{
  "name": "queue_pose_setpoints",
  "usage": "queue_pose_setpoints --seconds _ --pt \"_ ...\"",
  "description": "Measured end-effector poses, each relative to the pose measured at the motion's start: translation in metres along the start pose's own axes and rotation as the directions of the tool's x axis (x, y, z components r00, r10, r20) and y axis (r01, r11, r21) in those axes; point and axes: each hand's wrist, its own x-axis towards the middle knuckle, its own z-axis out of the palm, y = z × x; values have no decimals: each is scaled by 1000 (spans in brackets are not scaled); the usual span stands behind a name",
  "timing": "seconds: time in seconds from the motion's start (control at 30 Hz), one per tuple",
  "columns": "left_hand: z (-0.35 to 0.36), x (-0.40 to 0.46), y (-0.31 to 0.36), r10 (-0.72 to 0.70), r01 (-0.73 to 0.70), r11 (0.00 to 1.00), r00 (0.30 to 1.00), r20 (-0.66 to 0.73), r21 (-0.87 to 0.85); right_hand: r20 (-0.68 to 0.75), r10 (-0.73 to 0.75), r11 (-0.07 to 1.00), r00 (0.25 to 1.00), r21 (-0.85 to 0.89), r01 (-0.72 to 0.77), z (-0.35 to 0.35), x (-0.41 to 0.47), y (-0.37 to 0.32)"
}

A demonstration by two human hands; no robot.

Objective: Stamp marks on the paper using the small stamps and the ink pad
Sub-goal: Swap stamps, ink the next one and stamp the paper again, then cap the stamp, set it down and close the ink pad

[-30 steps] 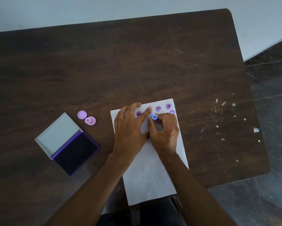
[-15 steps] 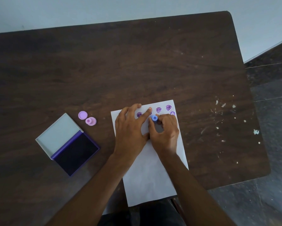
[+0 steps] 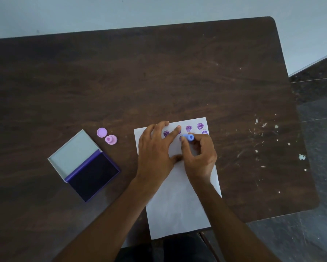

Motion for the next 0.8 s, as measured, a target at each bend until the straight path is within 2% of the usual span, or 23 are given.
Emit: queue_pose_setpoints --seconds 0.1,0.17,0.3,0.33,0.4,0.47,0.53,0.6,0.67,0.7,0.77,0.8 --pt "-3 -1 1 -9 9 999 1000 -6 -34 9 189 977 982 95 -189 -7 4 -5" --pt "-5 -1 2 4 -4 1000 1000 -14 -31 67 322 925 944 191 -329 -14 7 -12" --pt "-8 -3 2 17 -17 1000 1000 -13 -16 166 419 773 893 451 -447 -30 9 -35" --pt "-9 -4 2 19 -20 999 1000 -15 -35 210 433 713 877 515 -475 -33 9 -43" --pt "-15 -6 2 0 -5 993 999 -48 -118 355 465 526 811 626 -576 -37 7 -59" --pt "-26 -12 -1 -62 38 978 992 -111 -207 530 496 282 688 650 -705 -40 6 -76" --pt "-41 -24 -9 -180 132 947 973 -142 -293 659 484 73 576 625 -777 -42 4 -90" --pt "-60 -37 -22 -285 218 910 946 -151 -352 741 420 -48 523 594 -803 -44 2 -104" --pt "-82 -47 -36 -342 281 893 932 -122 -351 801 343 -106 490 551 -828 -43 -3 -117" --pt "-90 -49 -41 -388 353 876 920 -47 -329 822 310 -115 477 531 -840 -41 -5 -121" --pt "-108 -58 -47 -530 523 800 846 61 -295 854 257 -107 453 491 -864 -35 -12 -131" --pt "-114 -65 -47 -502 475 802 865 23 -362 864 236 -100 444 476 -874 -32 -15 -134"
